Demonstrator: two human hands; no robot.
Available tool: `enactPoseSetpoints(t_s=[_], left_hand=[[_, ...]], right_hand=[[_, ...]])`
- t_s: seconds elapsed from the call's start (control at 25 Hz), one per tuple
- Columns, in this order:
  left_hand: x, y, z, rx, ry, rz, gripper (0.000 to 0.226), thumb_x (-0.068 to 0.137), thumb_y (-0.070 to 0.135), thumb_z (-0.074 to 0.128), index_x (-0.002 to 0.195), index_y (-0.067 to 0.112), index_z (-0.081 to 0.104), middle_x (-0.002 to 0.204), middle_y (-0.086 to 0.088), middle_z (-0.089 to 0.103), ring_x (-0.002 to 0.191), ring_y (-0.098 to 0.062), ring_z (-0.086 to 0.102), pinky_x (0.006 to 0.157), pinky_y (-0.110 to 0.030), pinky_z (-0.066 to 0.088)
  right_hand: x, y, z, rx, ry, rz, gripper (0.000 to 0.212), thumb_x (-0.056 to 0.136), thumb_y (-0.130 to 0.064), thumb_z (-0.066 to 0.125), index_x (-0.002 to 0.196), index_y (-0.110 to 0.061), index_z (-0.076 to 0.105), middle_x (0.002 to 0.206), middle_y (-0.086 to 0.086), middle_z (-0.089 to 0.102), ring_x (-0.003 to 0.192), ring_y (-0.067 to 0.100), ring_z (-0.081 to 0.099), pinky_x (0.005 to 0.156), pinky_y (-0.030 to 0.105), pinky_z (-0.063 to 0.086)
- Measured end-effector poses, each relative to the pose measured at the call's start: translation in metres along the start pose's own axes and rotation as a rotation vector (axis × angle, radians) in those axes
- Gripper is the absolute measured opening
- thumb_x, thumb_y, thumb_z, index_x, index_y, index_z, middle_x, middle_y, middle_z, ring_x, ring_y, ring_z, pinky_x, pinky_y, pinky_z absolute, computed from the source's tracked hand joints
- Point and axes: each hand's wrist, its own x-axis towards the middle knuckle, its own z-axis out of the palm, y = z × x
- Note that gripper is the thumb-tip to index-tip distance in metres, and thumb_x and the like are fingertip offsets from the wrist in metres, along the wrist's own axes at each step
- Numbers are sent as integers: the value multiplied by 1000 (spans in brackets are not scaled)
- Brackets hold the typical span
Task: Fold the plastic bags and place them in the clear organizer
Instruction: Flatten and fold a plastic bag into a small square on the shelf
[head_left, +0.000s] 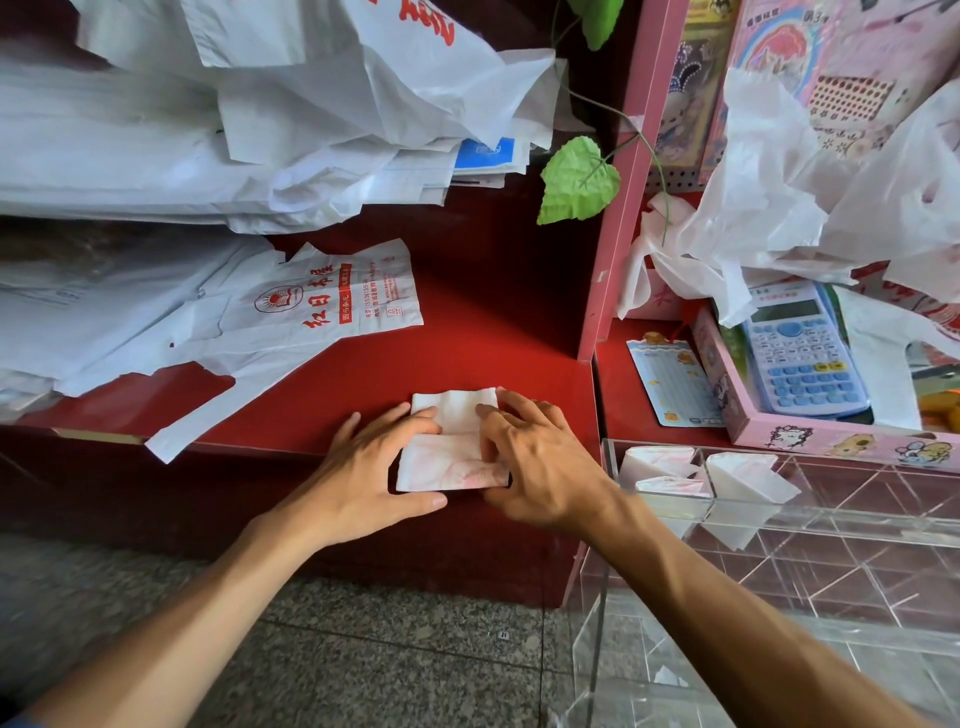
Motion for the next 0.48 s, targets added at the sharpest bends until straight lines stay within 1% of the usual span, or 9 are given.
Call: enactPoseSetpoints(t_s=[0.08,0.16,0.24,0.32,0.36,0.4,0.44,0.48], left_hand=[[0,-2,1,-40,56,-13,70,74,68,60,137,43,42,151,31,31,144,11,8,120,-27,0],[2,-3,0,-90,175,-47,59,74,62,65,129,41,56,141,27,46,138,7,27,119,-27,16],[4,-1,-2,-132,257,-65,46,73,52,73,116,35,68,127,23,58,125,5,42,110,-25,33],[5,5,-6,-185,285,-91,39,76,50,69,111,32,72,114,30,59,116,6,46,101,-20,37],[6,9,-8,-207,294,-118,36,81,49,67,112,30,72,108,34,57,113,4,47,97,-19,36],[6,9,-8,-229,291,-155,31,87,43,65,114,29,72,103,35,53,111,2,48,94,-19,35],[6,10,-9,-245,287,-190,26,92,39,63,114,28,72,100,34,51,109,-2,50,91,-21,35],[7,10,-8,-252,288,-216,23,94,40,61,111,30,71,98,31,53,108,-5,52,89,-24,37]], right_hand=[[0,2,0,14,9,11,38,74,-37,53,104,-14,50,131,8,60,146,24,22,111,39,20],[1,2,-3,58,22,23,44,73,-41,51,109,-16,50,118,4,65,139,20,30,102,35,24],[2,1,-5,147,60,66,42,77,-38,54,114,-18,51,108,2,66,127,18,39,91,32,26],[3,-1,-5,220,162,131,30,86,-35,56,112,-19,52,94,-2,65,109,21,50,83,33,29],[5,-1,-4,263,211,172,25,90,-36,55,110,-20,52,89,-2,64,99,22,53,80,34,32],[6,-2,-3,321,245,219,24,93,-39,53,109,-20,51,88,-2,65,94,23,55,80,36,37],[8,-3,-1,382,273,259,27,94,-43,50,110,-22,49,89,-2,68,92,25,58,82,39,42],[9,-3,1,433,298,286,29,93,-46,49,112,-24,46,91,-3,71,93,26,61,83,40,45]])
